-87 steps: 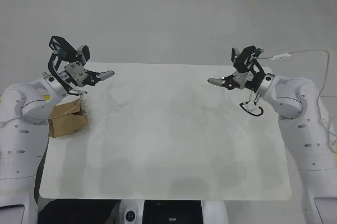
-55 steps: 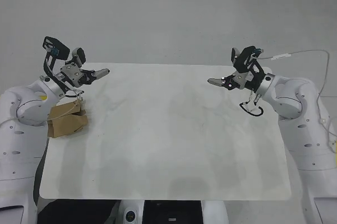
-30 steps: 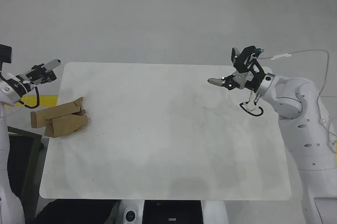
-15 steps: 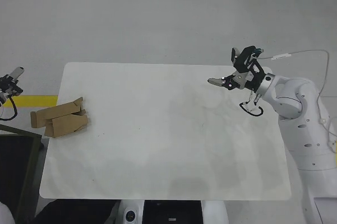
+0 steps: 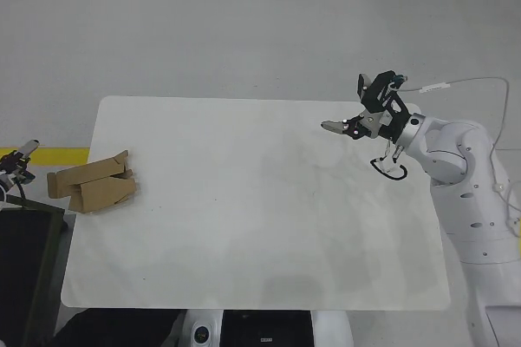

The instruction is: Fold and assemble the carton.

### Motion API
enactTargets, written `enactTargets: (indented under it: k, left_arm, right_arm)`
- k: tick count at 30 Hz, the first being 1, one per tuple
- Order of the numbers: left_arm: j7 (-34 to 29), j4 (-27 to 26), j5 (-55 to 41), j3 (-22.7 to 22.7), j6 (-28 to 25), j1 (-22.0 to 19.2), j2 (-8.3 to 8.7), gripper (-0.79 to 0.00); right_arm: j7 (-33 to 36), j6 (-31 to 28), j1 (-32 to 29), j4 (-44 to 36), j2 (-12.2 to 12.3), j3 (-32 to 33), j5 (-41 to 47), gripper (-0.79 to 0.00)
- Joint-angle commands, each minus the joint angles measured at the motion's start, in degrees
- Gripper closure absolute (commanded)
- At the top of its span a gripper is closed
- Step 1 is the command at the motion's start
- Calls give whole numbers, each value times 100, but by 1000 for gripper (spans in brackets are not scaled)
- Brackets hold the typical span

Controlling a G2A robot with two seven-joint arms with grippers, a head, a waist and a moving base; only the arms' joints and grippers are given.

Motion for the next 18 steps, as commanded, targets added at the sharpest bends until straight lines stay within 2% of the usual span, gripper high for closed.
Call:
enactTargets:
  k: [1,10,18]
  left_arm:
    - [-225,31,-326,-55,24,132,-6,-785]
    - [-287,-24,-485,-77,21,713,-4,-785]
    - [-687,191,-950,173,49,711,-49,-785]
  right_arm:
    - [0,0,0,0,0,0,0,-785]
    - [0,0,0,0,0,0,0,-785]
    - [0,0,0,0,0,0,0,-785]
